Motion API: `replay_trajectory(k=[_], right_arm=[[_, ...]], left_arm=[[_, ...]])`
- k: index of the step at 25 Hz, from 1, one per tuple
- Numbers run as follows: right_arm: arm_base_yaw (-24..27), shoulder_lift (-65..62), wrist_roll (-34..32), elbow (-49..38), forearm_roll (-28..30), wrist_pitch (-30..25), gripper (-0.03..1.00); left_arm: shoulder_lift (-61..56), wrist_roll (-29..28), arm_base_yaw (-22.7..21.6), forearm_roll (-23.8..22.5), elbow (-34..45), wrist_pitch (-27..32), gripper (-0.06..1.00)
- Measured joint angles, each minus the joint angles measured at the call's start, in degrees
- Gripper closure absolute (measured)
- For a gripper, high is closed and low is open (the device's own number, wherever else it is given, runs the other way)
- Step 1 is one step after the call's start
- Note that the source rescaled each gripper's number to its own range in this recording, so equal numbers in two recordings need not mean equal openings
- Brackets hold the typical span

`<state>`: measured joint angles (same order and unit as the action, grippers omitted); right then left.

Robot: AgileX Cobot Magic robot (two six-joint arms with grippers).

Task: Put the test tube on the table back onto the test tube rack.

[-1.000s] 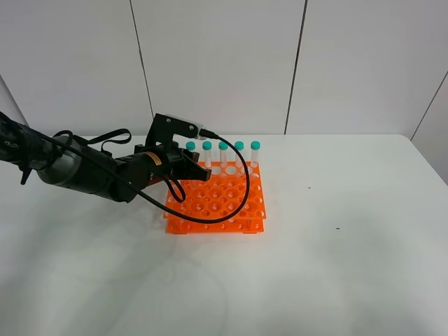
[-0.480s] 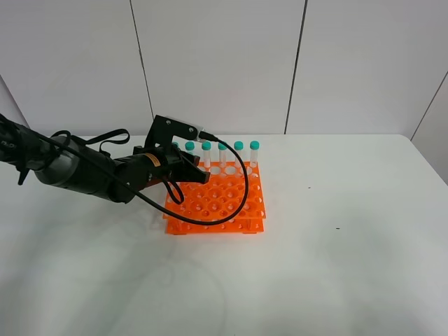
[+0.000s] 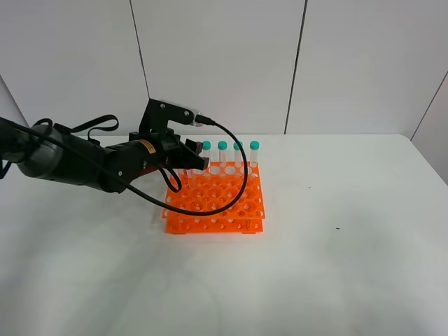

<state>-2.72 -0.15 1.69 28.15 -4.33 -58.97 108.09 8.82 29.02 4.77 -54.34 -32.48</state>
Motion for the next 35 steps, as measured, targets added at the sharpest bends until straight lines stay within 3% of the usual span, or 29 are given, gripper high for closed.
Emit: replay_trajectory(k=[6, 11, 14, 16, 23, 35], right_arm=[[0.00, 0.00, 0.00, 0.00, 0.00, 0.00, -0.03], [0.00, 0.00, 0.00, 0.00, 0.00, 0.00, -0.03], [0.00, 0.00, 0.00, 0.00, 0.00, 0.00, -0.03], [0.00, 0.00, 0.00, 0.00, 0.00, 0.00, -0.03], [0.00, 0.00, 0.00, 0.00, 0.00, 0.00, -0.03], [0.00, 0.00, 0.00, 0.00, -0.06, 0.00, -0.03]], left_arm=[[-10.26, 0.00, -0.12, 0.00, 0.00, 9.13, 0.24], [-18.63, 0.00, -2.01, 0.17, -0.06, 23.82, 0.18], [-20.66, -0.41, -4.93, 0.17, -0.70, 36.30, 0.01], [-20.59, -0.72, -7.44, 0.17, -0.71, 43.73, -0.03], [-16.12, -1.13, -17.72, 0.17, -2.79, 66.19, -0.06], [-16.51, -1.66, -28.98, 0.17, -5.21, 78.37, -0.06]])
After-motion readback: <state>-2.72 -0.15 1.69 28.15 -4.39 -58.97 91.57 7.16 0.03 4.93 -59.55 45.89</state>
